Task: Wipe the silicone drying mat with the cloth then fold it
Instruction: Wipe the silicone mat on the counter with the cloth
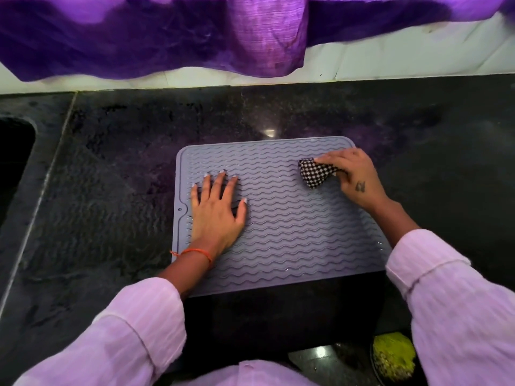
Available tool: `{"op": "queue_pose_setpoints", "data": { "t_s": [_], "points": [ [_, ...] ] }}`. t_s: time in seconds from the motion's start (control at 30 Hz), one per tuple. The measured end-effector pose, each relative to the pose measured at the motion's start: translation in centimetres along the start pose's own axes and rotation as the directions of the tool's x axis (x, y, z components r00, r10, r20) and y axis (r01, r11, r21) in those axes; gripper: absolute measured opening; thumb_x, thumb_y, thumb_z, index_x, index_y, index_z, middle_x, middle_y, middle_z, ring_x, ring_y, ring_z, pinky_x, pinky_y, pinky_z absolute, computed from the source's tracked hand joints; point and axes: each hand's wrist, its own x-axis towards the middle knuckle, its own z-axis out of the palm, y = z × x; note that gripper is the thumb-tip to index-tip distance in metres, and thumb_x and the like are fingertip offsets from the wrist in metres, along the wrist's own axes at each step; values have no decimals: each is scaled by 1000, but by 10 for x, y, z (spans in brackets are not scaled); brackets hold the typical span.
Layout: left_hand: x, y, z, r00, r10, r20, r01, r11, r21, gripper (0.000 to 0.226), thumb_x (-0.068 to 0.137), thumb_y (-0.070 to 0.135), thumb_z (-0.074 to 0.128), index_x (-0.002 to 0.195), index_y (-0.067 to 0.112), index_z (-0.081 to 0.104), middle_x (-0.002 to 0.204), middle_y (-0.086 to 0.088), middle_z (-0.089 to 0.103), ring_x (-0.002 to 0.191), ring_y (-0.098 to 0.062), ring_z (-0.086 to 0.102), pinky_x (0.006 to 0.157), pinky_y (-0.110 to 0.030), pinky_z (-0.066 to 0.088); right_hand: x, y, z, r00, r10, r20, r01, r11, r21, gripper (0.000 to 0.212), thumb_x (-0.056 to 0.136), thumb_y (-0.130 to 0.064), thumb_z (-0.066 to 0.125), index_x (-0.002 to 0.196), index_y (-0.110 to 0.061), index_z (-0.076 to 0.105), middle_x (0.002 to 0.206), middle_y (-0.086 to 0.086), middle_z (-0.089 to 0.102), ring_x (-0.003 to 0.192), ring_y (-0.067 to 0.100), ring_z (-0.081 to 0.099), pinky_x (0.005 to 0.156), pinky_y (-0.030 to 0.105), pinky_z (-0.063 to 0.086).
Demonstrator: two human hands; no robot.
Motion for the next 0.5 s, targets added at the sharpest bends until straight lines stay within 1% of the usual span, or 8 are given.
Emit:
{"op": "queue_pose_setpoints", "data": {
  "t_s": [0.07,0.13,0.2,0.27,0.33,0.37,0.43,0.5],
  "points": [
    [0,0,0,1000,-3,1,3,1000,9,69,87,56,16,145,23,33,153,-4,29,143,-29,16,116,-50,6,7,-2,12,1000,19,11,-18,996,-87,52,76,-2,42,119,-20,63,114,2,65,97,31,57,89,44,41],
    [0,-1,0,1000,-3,7,3,1000,13,69,87,56,17,145,23,34,154,-4,28,144,-28,16,116,-50,5,11,-2,20,998,10,60,-2,992,-122,54,75,-1,42,121,-21,61,114,3,65,97,33,56,89,43,40],
    [0,-1,0,1000,0,5,0,1000,8,69,87,56,17,144,23,35,154,-4,28,144,-28,16,116,-49,5,22,0,11,995,13,103,-9,999,-32,54,71,6,48,116,-19,65,113,5,66,100,30,57,92,37,36],
    [0,-1,1,1000,3,4,-3,1000,-2,68,87,56,19,144,22,36,154,-4,29,144,-29,16,116,-50,5,34,5,2,998,24,64,-26,999,35,51,70,10,54,112,-15,68,111,5,68,100,24,57,92,31,35],
    [1,-1,1,1000,3,2,-3,1000,-1,68,87,56,19,143,22,36,153,-4,29,143,-29,16,116,-50,5,42,5,7,995,95,0,-95,995,-33,53,74,8,54,117,-21,65,115,5,67,101,29,57,94,37,38],
    [1,-1,1,1000,3,0,-3,1000,0,67,87,56,20,143,22,37,153,-4,30,143,-29,17,116,-50,6,44,2,14,989,148,2,-147,984,-96,56,76,6,53,122,-25,62,119,4,64,103,31,55,95,41,38],
    [1,-1,0,1000,4,2,-4,1000,-1,67,87,56,21,143,22,37,153,-4,31,143,-29,18,116,-51,7,46,-2,24,971,231,55,-218,959,-179,58,80,2,51,127,-32,56,124,1,60,109,31,49,98,43,34],
    [1,-1,0,1000,2,4,-2,1000,0,67,87,56,20,143,22,37,153,-4,31,143,-29,17,116,-51,7,53,-3,17,960,250,126,-230,961,-156,56,82,-1,51,127,-33,55,127,0,58,111,31,47,99,42,34]
  ]
}}
